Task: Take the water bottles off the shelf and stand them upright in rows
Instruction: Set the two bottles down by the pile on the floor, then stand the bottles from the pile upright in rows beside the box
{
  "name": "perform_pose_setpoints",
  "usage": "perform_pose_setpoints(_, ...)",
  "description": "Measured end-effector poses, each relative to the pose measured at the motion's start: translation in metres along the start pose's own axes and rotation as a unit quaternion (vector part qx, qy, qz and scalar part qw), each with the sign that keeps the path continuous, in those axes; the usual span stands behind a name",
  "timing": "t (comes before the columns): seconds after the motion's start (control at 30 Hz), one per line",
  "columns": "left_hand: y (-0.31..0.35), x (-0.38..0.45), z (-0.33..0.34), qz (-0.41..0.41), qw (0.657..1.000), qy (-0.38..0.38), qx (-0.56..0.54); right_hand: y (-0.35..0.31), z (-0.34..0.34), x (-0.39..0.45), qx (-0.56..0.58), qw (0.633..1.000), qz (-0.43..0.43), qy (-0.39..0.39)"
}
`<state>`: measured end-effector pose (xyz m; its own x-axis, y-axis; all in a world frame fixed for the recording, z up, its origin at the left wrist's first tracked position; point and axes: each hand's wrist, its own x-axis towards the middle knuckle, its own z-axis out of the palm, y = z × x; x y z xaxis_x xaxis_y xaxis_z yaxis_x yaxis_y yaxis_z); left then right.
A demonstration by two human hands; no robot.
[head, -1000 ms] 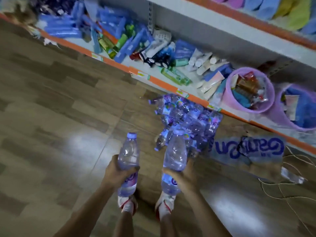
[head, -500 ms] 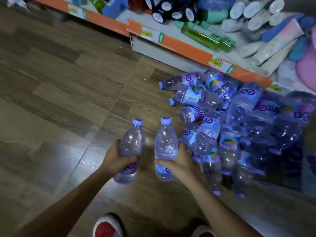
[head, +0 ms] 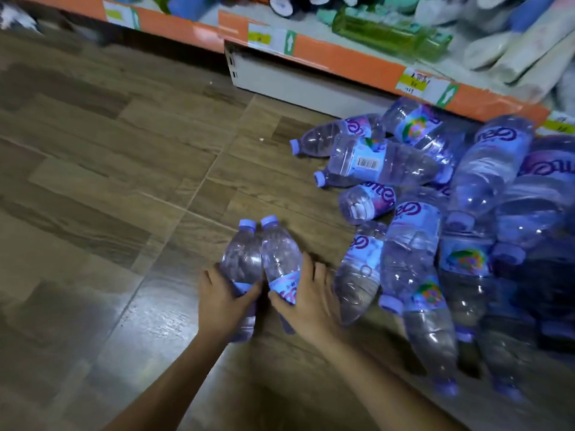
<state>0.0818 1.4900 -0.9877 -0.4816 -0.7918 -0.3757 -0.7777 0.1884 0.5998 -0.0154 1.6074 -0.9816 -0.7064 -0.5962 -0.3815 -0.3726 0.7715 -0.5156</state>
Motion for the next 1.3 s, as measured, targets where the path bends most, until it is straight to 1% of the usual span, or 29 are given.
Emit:
perform_pose_setpoints(0.1, 0.001, -0.002, 0.001, 0.036, 0.999, -0.004, 0.006, -0.001, -0.005, -0.002, -0.009, 0.999, -0.018, -0.028)
perform_pose_setpoints(0.2, -0.015, 0.009, -0.003, 0.043, 0.999, -0.022, 0.011, 0.004, -0.014, -0.012, -0.002, 0.997, -0.066, -0.04)
perform_pose_setpoints(0.3, -0.038, 0.022, 0.002, 0.021, 0.998, -0.06, 0.022, 0.02, -0.013, -0.04, 0.019, 0.994, -0.103, -0.037)
perform_pose_setpoints(0.37, -0.032, 0.018, 0.003, 0.03, 0.998, -0.059, 0.018, 0.038, -0.008, -0.058, 0.003, 0.992, -0.124, -0.009)
perform_pose_setpoints(0.47, -0.015, 0.007, 0.001, 0.048, 0.998, -0.032, 0.0, 0.059, -0.006, -0.067, -0.054, 0.991, -0.122, -0.027)
perform_pose_setpoints(0.53, -0.009, 0.005, -0.002, 0.067, 0.997, -0.025, 0.004, 0.063, -0.01, -0.068, -0.082, 0.988, -0.132, -0.001)
perform_pose_setpoints(0.57, -0.008, 0.005, -0.003, 0.075, 0.997, -0.031, 0.011, 0.063, -0.012, -0.068, -0.058, 0.989, -0.137, 0.0)
perform_pose_setpoints(0.63, -0.006, 0.005, -0.008, 0.077, 0.995, -0.054, 0.028, 0.061, -0.013, -0.067, -0.018, 0.987, -0.153, -0.033)
perform_pose_setpoints(0.67, -0.006, 0.007, -0.01, 0.074, 0.995, -0.065, 0.028, 0.06, -0.016, -0.069, 0.001, 0.987, -0.158, -0.035)
perform_pose_setpoints(0.77, -0.008, 0.007, -0.013, 0.084, 0.992, -0.084, 0.029, 0.065, -0.019, -0.069, 0.033, 0.987, -0.159, -0.014)
perform_pose_setpoints(0.9, -0.002, -0.007, -0.007, 0.102, 0.993, -0.066, 0.008, 0.074, -0.014, -0.07, 0.015, 0.984, -0.179, -0.013)
perform_pose_setpoints(1.0, -0.003, -0.014, -0.007, 0.108, 0.991, -0.079, 0.005, 0.074, -0.014, -0.071, 0.01, 0.981, -0.191, -0.015)
perform_pose_setpoints(1.17, -0.007, -0.012, -0.005, 0.1, 0.992, -0.075, -0.012, 0.076, -0.016, -0.069, 0.033, 0.983, -0.18, -0.001)
perform_pose_setpoints(1.3, -0.013, -0.007, -0.008, 0.098, 0.991, -0.081, -0.031, 0.077, -0.015, -0.072, 0.018, 0.98, -0.199, -0.011)
